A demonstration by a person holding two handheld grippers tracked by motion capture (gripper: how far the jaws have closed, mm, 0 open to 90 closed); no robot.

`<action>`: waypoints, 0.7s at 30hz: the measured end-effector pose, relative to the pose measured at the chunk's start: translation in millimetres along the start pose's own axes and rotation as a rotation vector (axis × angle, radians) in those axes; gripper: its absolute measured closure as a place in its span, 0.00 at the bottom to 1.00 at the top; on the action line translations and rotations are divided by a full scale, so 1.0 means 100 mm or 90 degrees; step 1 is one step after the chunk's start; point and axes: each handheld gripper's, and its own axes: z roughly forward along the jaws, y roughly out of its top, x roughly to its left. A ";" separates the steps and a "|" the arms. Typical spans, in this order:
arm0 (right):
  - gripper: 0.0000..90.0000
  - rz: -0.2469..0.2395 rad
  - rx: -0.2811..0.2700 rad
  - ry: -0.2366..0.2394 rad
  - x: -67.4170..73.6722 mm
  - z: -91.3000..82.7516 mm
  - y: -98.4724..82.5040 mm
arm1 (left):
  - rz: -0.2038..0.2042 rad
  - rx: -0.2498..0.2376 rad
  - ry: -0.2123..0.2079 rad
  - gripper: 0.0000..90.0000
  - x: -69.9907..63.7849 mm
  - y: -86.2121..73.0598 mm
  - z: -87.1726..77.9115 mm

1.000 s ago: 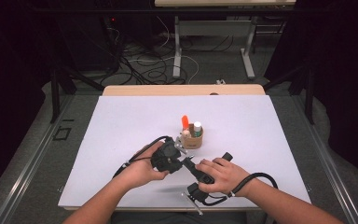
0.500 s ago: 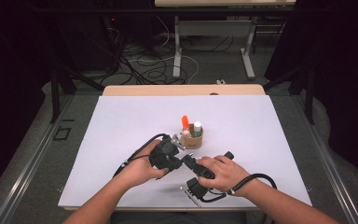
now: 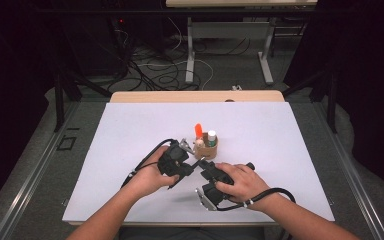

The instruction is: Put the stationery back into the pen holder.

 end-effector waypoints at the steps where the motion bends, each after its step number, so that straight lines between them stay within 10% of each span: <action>1: 0.65 0.019 -0.009 -0.009 0.00 0.00 -0.01 | -0.010 -0.004 -0.001 0.88 0.00 0.00 0.00; 14: 0.56 0.205 0.002 -0.031 -0.09 0.00 -0.15 | -0.090 -0.124 0.024 0.88 0.23 0.05 -0.14; 21: 0.47 0.422 -0.043 -0.027 -0.12 0.04 -0.32 | -0.117 -0.223 0.022 0.88 0.33 0.15 -0.26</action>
